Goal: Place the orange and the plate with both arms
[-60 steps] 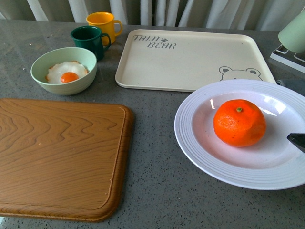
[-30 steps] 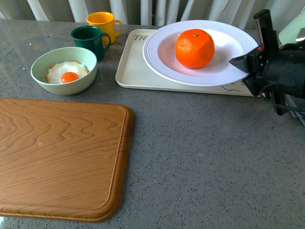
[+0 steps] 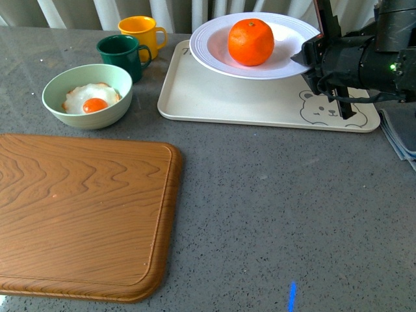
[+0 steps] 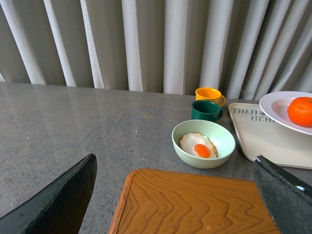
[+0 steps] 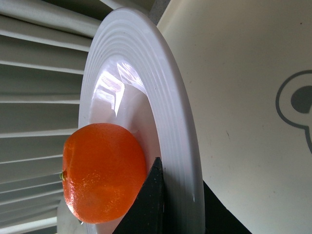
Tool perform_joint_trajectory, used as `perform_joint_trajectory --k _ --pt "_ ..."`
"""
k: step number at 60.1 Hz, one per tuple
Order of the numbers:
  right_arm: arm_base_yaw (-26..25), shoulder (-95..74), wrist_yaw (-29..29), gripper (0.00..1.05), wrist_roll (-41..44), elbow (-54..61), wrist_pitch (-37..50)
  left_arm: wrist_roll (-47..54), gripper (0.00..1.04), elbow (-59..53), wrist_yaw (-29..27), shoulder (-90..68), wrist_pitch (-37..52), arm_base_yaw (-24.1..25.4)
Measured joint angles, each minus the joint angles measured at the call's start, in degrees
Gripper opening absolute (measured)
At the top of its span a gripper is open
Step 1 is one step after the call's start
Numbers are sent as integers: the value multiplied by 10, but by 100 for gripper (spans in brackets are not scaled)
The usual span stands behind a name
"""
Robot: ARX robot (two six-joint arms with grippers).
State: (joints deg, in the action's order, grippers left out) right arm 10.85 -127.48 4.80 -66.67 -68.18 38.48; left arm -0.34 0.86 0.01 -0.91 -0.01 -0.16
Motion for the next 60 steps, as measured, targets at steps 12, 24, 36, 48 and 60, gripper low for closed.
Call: perform_joint_trajectory --k 12,24,36,48,60 --pt "4 -34 -5 3 0 -58 -43 0 96 0 0 0 0 0" --pt "5 -64 -5 3 0 -108 -80 0 96 0 0 0 0 0" --pt "6 -80 -7 3 1 -130 -102 0 96 0 0 0 0 0" --pt "9 -83 -10 3 2 -132 -110 0 96 0 0 0 0 0" --pt "9 -82 -10 28 4 -122 -103 0 96 0 0 0 0 0"
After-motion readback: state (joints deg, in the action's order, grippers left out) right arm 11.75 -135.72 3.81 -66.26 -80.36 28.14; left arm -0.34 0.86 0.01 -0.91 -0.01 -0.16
